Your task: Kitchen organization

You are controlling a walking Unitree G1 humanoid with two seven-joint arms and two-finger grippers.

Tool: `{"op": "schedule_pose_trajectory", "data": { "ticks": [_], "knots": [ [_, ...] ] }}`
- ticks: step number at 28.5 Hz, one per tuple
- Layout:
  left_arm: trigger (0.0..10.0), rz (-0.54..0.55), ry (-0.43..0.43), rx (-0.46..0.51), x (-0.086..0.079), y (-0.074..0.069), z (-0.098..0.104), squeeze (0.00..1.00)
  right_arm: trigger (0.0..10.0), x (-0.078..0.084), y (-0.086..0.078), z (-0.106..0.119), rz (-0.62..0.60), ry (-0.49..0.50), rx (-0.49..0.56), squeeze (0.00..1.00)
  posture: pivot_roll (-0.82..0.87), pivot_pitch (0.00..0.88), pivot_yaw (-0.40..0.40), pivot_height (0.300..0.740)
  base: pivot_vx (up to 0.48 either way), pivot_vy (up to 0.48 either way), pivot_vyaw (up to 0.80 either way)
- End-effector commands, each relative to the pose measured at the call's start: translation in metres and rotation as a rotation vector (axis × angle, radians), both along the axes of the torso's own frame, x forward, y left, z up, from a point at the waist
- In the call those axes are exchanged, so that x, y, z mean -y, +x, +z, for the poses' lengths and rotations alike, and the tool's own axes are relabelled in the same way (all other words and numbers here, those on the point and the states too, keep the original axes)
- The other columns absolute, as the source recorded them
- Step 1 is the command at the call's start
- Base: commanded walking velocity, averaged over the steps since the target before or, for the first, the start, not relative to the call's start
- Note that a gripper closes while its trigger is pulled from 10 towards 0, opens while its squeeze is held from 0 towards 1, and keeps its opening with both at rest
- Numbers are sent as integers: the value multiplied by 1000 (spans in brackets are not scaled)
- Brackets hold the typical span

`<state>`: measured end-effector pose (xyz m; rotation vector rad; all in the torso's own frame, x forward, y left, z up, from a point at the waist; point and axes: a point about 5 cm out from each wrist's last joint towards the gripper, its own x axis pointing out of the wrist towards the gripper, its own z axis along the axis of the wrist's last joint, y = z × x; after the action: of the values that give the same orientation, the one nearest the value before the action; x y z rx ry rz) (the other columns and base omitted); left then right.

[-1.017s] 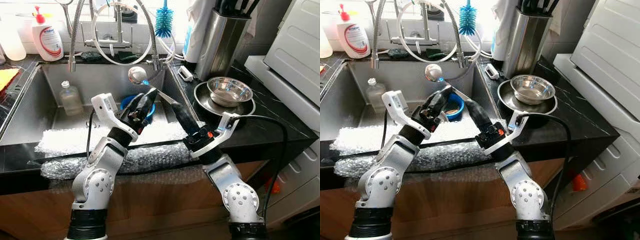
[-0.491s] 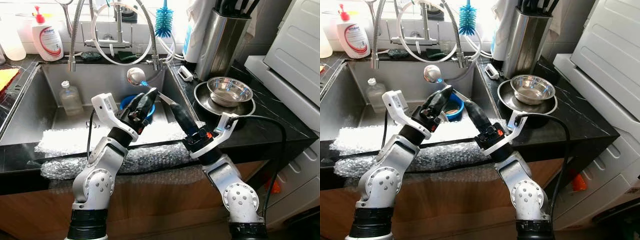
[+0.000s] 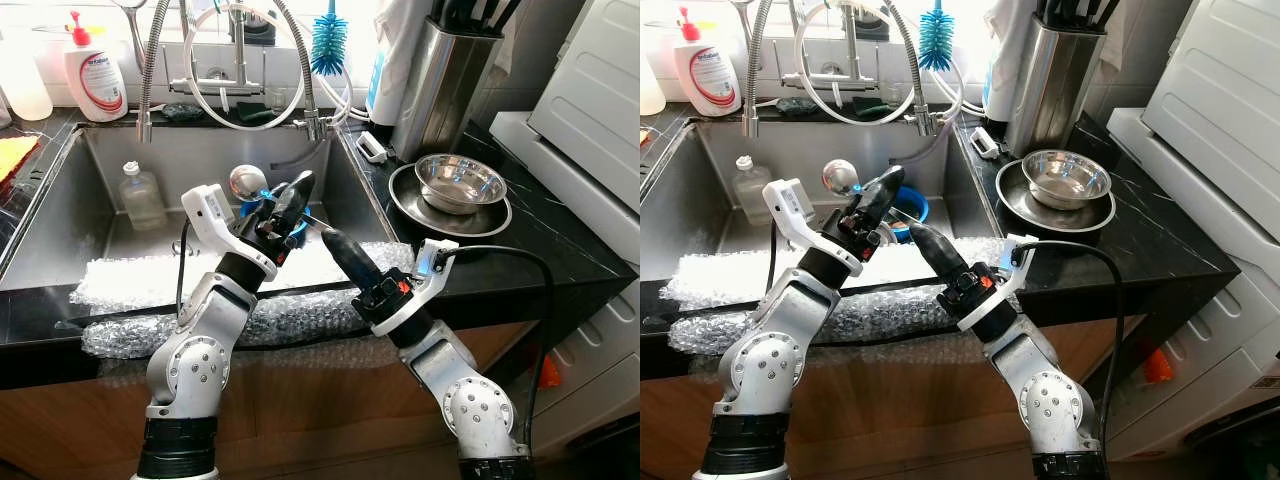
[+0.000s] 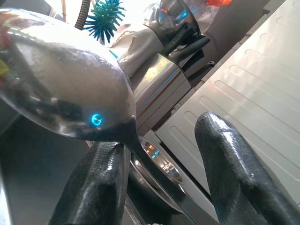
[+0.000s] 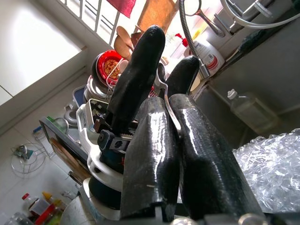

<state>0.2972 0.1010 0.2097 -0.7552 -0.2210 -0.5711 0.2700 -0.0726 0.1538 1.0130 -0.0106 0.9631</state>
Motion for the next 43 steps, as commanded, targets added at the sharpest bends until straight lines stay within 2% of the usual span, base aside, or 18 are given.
{"op": "schedule_pose_trajectory", "data": {
  "ticks": [1, 2, 3, 23, 25, 26, 27, 28, 32, 36, 40, 41, 42, 43],
  "knots": [
    [1137, -13, -15, 49, 3, -2, 12, 0, 10000, -4, -3, 2, 11, 14, 12, 0, 19, 3, -116, 740, 0, 0, 0],
    [1137, -13, -16, 48, 3, -2, 12, 0, 10000, -4, -3, 2, 11, 14, 12, 0, 19, 3, -116, 740, 0, 0, 0],
    [0, -13, -16, 48, 3, -2, 12, 0, 10000, -4, -3, 2, 11, 14, 13, 0, 18, 4, -116, 740, 0, 0, 0],
    [0, 0, -66, 16, 0, 0, 9, 0, 10000, 0, 3, 0, -62, 1, 13, 0, 21, 4, -113, 740, 0, 0, 0],
    [0, 8, -78, 17, -2, 1, 11, 0, 10000, 0, 4, 0, -67, -2, 11, 86, 21, 4, -113, 740, 0, 0, 0],
    [0, 20, -96, 18, -4, 2, 12, 0, 10000, 1, 5, 0, -78, 1, 6, 388, 22, 3, -113, 740, 0, 0, 0],
    [0, 29, -105, 20, -6, 3, 14, 0, 10000, 1, 6, 0, -83, 5, 4, 898, 22, 3, -113, 740, 0, 0, 0],
    [0, 40, -104, 21, -7, 3, 14, 0, 10000, 1, 6, 0, -83, 5, 5, 1000, 22, 2, -112, 740, 0, 0, 0],
    [0, 81, -107, 21, -11, 6, 15, 0, 10000, 0, 7, 0, -87, -1, 8, 1000, 22, 1, -112, 740, 0, 0, 0],
    [0, 122, -148, 27, -17, 8, 20, 0, 10000, 0, 7, 0, -92, -3, 9, 1000, 21, 1, -112, 740, 0, 0, 0],
    [0, 214, -159, 42, -27, 11, 27, 0, 10000, 1, 9, -1, -111, -15, 1, 1000, 20, 0, -112, 740, 0, 0, 0],
    [0, 250, -175, 49, -31, 12, 31, 0, 10000, 2, 10, -1, -116, -20, -1, 800, 20, 0, -112, 740, 0, 0, 0],
    [0, 271, -187, 53, -34, 13, 34, 0, 10000, 2, 10, -1, -118, -23, -3, 263, 20, 0, -112, 740, 0, 0, 0],
    [0, 271, -187, 53, -34, 13, 34, 0, 10000, 2, 10, -1, -118, -23, -3, 263, 20, 0, -112, 740, 0, 0, 0]
  ]
}}
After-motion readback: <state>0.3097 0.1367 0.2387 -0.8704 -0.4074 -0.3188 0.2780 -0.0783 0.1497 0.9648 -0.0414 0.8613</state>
